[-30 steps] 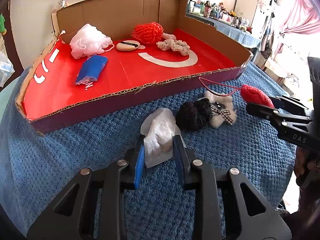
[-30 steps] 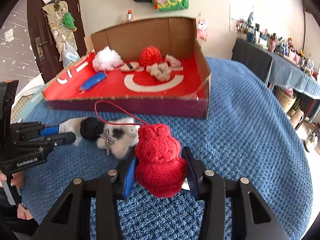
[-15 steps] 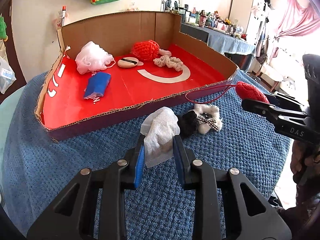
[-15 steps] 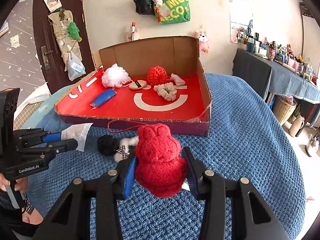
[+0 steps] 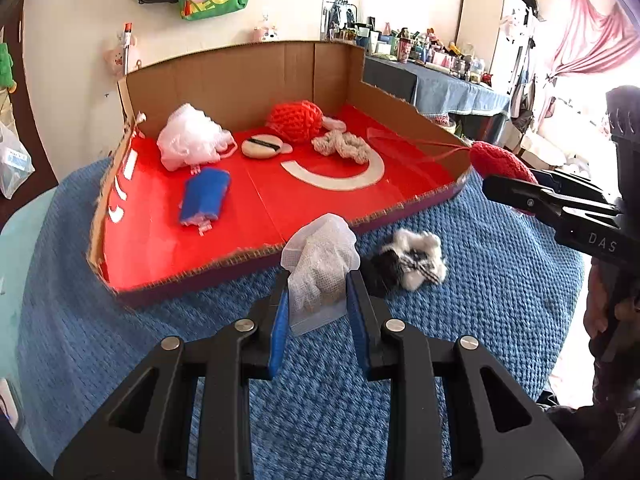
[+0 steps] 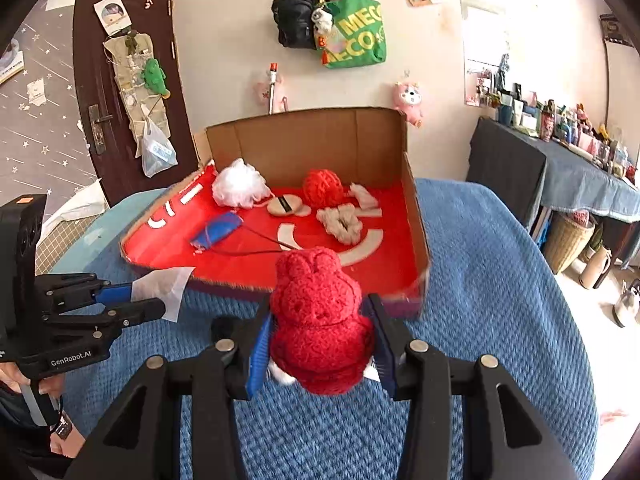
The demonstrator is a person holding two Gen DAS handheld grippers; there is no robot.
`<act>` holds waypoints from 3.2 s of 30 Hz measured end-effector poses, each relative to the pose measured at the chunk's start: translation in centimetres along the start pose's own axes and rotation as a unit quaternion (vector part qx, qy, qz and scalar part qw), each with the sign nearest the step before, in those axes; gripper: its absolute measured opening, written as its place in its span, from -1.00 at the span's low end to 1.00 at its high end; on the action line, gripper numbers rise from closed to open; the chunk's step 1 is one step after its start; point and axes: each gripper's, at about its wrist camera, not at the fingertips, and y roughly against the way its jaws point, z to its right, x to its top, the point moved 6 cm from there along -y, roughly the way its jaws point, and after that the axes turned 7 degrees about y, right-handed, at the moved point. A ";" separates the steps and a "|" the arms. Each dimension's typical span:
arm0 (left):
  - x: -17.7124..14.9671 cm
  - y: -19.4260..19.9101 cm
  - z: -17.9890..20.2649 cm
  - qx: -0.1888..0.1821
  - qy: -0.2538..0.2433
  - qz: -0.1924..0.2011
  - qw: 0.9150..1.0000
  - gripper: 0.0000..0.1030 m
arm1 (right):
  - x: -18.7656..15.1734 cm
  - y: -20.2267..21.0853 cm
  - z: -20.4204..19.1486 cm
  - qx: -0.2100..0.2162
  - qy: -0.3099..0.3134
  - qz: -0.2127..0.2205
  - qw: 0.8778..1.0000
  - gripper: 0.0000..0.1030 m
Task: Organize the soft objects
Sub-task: 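Carry the white cloth and red knitted bunny into the box, then open both tools to release the cloth and bunny, then lift out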
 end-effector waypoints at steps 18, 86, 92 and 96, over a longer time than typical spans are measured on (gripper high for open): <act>5.7 -5.7 -2.9 -0.006 -0.006 -0.036 0.999 -0.50 | 4.6 -10.3 -0.7 0.031 0.043 -0.059 0.997 -0.09; 5.6 -9.7 -3.5 -0.019 -0.004 -0.066 0.998 0.16 | 3.3 -15.6 -0.8 0.034 0.078 -0.121 0.989 0.25; 6.0 -7.9 -3.3 -0.015 0.003 -0.043 0.999 0.29 | 4.0 -14.1 -0.8 0.032 0.071 -0.102 0.992 0.40; 6.2 -6.2 -3.3 -0.007 0.010 -0.023 1.000 0.37 | 4.7 -12.5 -0.7 0.029 0.062 -0.086 0.994 0.50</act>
